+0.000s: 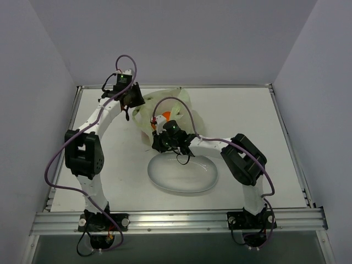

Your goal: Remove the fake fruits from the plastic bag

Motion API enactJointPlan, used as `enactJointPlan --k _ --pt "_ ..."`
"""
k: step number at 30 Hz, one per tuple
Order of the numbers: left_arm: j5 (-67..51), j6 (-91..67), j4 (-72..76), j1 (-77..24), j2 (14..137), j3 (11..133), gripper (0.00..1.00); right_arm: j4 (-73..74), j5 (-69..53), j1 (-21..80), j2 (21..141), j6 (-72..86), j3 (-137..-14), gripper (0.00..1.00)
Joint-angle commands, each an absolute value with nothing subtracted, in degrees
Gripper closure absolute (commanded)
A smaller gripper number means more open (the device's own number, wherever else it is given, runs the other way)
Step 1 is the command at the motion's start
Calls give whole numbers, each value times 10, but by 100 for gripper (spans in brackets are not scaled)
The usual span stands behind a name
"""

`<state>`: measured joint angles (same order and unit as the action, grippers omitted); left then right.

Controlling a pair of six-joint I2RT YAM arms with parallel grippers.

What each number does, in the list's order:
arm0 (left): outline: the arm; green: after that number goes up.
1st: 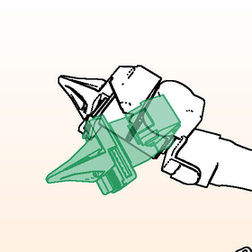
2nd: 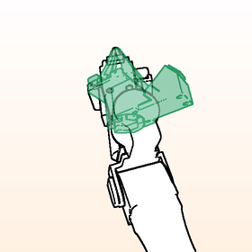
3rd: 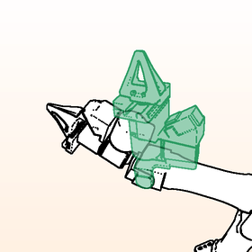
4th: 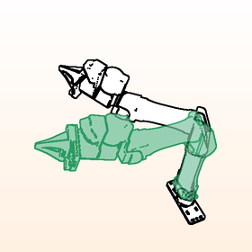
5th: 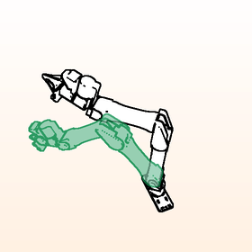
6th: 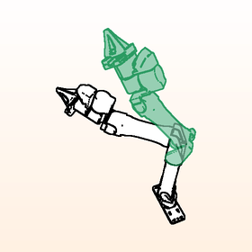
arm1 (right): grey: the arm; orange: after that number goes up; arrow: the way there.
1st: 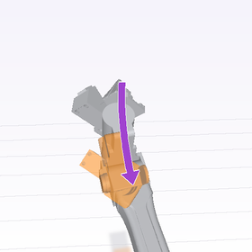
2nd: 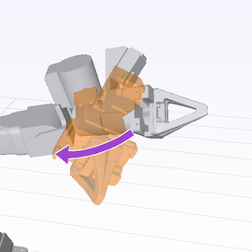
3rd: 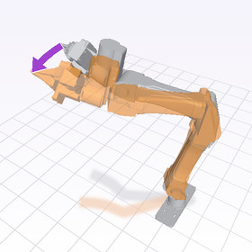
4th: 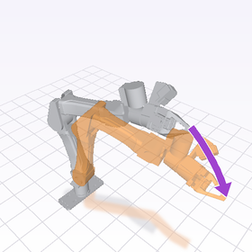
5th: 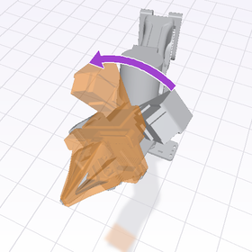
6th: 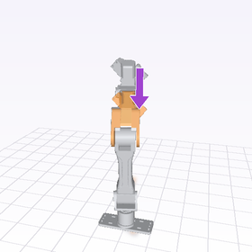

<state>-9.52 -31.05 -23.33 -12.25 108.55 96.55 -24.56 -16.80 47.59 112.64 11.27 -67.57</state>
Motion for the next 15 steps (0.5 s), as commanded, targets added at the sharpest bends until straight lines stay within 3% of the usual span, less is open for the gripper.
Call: enactJointPlan --k 1,2,6,11,13,15 --pt "-88 -328 -189 -118 1033 951 68 -267 -145 474 1106 138 -676 100" --pt "-85 -330 -183 -118 1017 936 49 -268 -145 469 1104 141 -675 100" --pt "-49 -344 -185 -119 899 859 27 -273 -147 462 1104 150 -670 100" --pt "52 -342 -207 -141 771 763 28 -294 -162 454 1093 163 -651 100" --pt "82 -334 -223 -160 727 730 36 -299 -162 452 1091 164 -650 100" --pt "101 -332 -236 -187 700 704 37 -299 -166 450 1088 165 -648 100"
